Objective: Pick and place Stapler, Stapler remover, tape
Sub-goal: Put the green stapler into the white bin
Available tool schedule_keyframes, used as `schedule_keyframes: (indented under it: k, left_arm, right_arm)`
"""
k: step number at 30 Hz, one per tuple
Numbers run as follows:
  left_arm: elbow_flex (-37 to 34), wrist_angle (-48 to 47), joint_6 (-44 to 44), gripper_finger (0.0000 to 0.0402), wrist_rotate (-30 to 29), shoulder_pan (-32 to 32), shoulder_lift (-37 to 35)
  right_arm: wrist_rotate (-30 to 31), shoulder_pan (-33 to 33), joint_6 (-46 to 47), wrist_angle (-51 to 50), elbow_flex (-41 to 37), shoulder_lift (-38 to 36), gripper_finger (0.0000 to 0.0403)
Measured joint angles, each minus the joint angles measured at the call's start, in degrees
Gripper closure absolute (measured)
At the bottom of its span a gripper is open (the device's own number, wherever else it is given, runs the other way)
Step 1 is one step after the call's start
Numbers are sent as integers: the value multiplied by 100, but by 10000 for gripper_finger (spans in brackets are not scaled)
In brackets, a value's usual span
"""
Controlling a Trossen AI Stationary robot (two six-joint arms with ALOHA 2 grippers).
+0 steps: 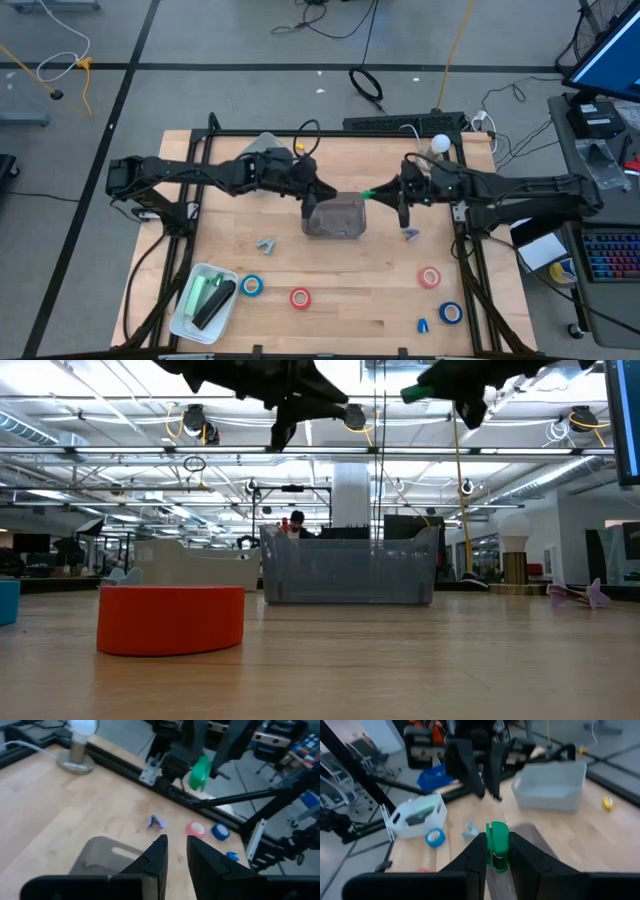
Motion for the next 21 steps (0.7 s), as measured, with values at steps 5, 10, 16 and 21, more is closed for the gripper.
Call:
schedule_keyframes:
  k: [5, 10, 16, 21]
  left_arm:
    - [1, 622, 2, 329, -74, -121, 0]
    - [0, 779, 87, 329, -260, -167, 0]
    - [0, 759, 90, 321, -312, -167, 0]
    - [0, 746, 161, 275, -603, -162, 0]
  right_arm:
    - [-9, -9, -257, 591, 0, 322, 349]
    - [-11, -11, -485, 961, 0, 433, 349]
    - [-24, -39, -546, 1046, 0, 433, 349]
    - [-28, -48, -568, 1047, 0, 433, 349]
